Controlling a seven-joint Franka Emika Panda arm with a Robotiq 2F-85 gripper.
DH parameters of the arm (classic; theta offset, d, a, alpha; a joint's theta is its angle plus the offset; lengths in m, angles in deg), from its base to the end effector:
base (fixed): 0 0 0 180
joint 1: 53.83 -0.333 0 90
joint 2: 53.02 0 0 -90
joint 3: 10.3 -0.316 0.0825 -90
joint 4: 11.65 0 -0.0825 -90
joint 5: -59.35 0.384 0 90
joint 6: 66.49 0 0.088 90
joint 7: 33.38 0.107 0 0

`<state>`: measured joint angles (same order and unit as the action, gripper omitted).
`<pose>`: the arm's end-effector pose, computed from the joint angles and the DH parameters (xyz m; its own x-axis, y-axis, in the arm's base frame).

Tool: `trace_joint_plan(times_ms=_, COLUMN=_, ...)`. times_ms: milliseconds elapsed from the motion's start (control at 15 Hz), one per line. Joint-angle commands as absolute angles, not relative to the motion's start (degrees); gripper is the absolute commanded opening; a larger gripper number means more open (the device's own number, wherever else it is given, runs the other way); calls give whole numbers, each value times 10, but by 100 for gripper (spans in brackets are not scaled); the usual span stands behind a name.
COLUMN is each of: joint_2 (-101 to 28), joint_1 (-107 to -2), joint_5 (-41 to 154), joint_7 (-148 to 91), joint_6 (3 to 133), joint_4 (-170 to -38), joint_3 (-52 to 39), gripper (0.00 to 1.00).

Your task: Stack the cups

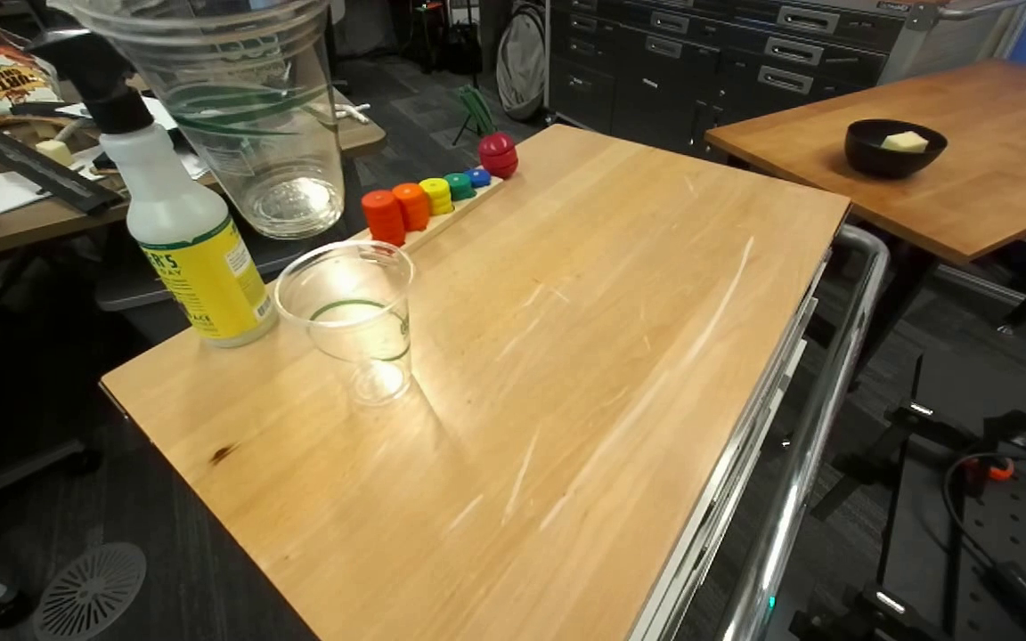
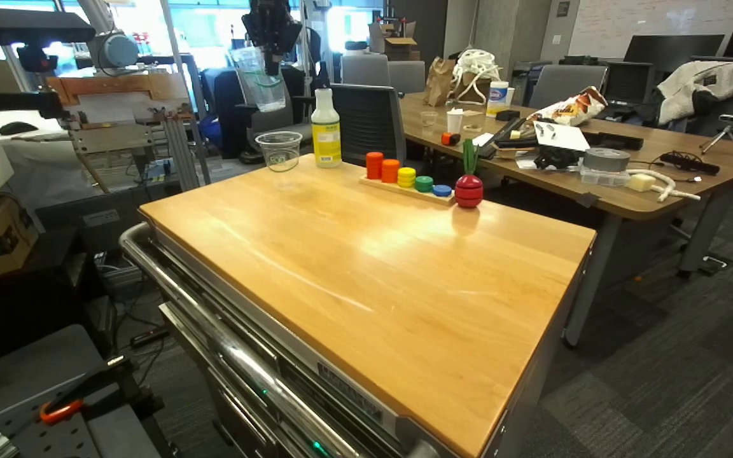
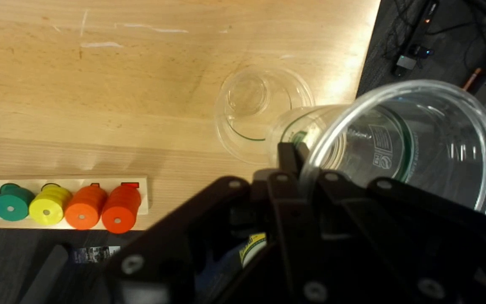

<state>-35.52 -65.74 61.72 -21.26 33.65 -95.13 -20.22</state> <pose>0.6092 0.2325 0.5120 0.9875 0.1550 -0.0300 0.1519 -0.9845 -0.0880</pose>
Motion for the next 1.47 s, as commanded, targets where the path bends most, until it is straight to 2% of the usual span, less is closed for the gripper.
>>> trace_joint_plan(times_ms=0, joint_2=-299, joint_1=-658, joint_5=617, joint_7=-223, joint_6=292, joint_4=-869, joint_3=-190, gripper=1)
trace_joint_plan(times_ms=533, joint_2=-271, joint_1=-652, joint_5=620, joint_7=-251, joint_6=248, joint_4=-863, joint_3=-180, gripper=1)
trace_joint_plan(times_ms=1400, joint_2=-248, joint_1=-650, joint_5=631, joint_7=-319, joint_6=266, joint_4=-870, joint_3=-188, gripper=1)
